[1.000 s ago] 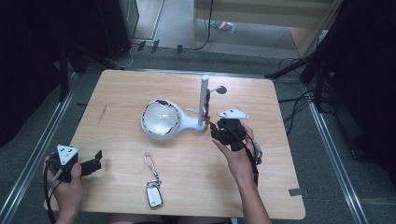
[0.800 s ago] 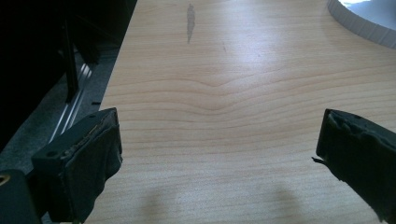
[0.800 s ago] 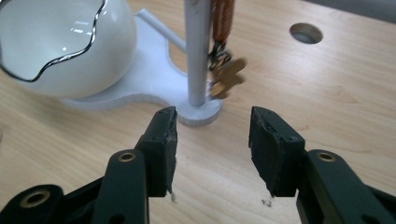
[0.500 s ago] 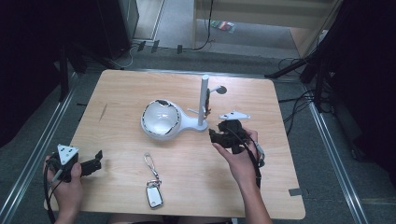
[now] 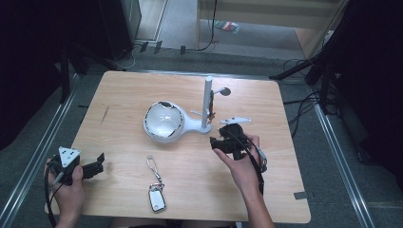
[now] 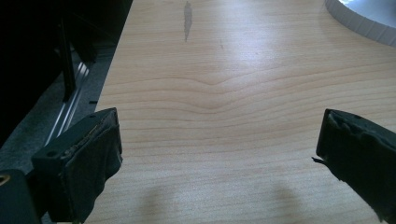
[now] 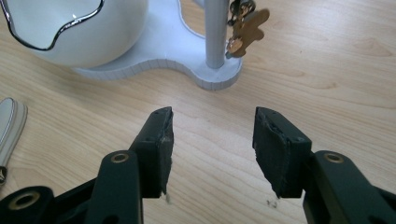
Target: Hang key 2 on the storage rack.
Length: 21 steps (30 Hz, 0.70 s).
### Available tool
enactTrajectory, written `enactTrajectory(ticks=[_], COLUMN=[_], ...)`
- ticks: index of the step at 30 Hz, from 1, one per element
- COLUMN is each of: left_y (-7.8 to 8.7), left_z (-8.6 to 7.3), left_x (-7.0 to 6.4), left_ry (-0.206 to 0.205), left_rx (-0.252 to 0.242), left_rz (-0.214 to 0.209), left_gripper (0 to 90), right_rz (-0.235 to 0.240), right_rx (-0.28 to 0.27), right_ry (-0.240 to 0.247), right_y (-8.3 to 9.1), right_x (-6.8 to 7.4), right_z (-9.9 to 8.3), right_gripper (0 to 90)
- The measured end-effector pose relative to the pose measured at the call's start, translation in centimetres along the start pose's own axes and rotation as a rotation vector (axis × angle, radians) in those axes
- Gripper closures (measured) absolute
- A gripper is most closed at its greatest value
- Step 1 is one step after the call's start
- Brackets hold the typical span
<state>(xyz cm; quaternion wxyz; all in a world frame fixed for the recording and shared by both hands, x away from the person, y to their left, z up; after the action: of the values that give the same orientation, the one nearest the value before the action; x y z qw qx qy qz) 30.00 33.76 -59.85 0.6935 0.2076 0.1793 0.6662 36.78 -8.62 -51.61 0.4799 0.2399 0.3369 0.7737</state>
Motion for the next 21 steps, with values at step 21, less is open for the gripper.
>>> enactTrajectory(ticks=[21], left_y=[0.0], left_z=[0.0], left_x=[0.0], left_ry=[0.002], left_rx=[-0.001], left_rz=[0.001], left_gripper=[0.3], right_rz=[0.005], right_rx=[0.111], right_ry=[0.042], right_y=[-1.6], right_x=[2.5], right_z=[-1.6], right_gripper=[50.5])
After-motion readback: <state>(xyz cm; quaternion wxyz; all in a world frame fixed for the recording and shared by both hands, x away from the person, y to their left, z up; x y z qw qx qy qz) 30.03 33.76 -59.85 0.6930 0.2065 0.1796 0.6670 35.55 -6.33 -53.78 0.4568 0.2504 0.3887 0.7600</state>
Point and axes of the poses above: each handheld gripper's, and its own axes: y roughly backward along the jaws, z roughly out of its top, x roughly to its left, the point moved 9 cm from there along -y, roughly forward along the jaws, and after that the axes turned 2 degrees about -z, right-handed, at the moved point
